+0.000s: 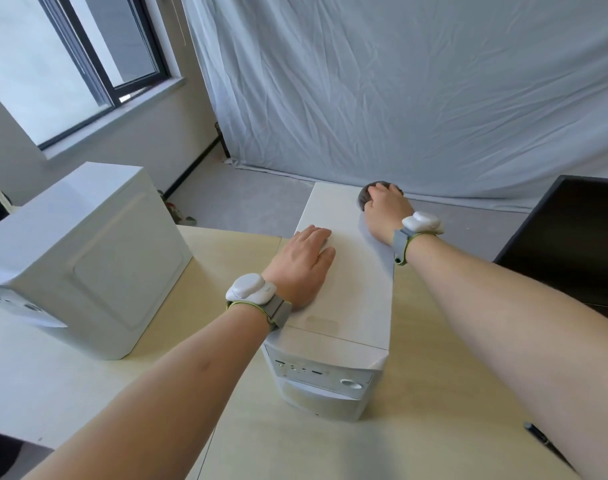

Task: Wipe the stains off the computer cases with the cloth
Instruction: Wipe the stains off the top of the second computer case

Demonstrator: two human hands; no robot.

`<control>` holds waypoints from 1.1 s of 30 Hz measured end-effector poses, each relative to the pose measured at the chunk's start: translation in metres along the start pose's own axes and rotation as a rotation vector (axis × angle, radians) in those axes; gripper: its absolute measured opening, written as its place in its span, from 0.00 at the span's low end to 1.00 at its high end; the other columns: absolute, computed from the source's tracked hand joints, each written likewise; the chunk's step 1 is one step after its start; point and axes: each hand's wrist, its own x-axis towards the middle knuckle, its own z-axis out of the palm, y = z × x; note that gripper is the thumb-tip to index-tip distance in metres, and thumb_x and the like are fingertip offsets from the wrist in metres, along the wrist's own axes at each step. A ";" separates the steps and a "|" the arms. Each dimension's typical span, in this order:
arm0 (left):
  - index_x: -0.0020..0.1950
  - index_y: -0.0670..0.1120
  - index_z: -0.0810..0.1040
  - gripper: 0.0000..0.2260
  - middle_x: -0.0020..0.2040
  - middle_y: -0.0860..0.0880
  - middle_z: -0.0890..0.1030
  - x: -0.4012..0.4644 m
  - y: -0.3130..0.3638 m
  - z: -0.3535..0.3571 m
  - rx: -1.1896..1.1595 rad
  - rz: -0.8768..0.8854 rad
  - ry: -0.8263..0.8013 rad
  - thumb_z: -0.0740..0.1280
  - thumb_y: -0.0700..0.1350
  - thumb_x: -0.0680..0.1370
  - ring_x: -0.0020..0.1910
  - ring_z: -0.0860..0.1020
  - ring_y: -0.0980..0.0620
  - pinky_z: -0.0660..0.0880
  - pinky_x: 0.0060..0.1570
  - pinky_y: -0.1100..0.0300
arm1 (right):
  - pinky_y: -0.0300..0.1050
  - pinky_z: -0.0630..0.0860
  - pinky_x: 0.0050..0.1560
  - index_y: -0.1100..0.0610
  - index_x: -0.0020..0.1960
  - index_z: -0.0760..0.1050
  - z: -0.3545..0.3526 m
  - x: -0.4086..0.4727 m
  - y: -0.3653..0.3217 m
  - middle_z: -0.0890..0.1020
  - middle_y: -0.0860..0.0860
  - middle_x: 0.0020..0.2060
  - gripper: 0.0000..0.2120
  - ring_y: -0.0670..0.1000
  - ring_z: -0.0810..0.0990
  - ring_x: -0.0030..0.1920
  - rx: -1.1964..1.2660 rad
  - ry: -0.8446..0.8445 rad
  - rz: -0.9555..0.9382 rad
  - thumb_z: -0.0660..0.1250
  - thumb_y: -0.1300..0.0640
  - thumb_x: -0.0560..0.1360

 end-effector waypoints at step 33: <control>0.68 0.42 0.71 0.32 0.62 0.42 0.73 -0.004 -0.004 0.002 -0.160 0.055 0.149 0.49 0.64 0.76 0.61 0.69 0.43 0.65 0.63 0.53 | 0.48 0.73 0.61 0.47 0.63 0.76 -0.015 -0.130 -0.056 0.81 0.47 0.60 0.18 0.53 0.77 0.63 0.236 -0.167 -0.420 0.58 0.62 0.79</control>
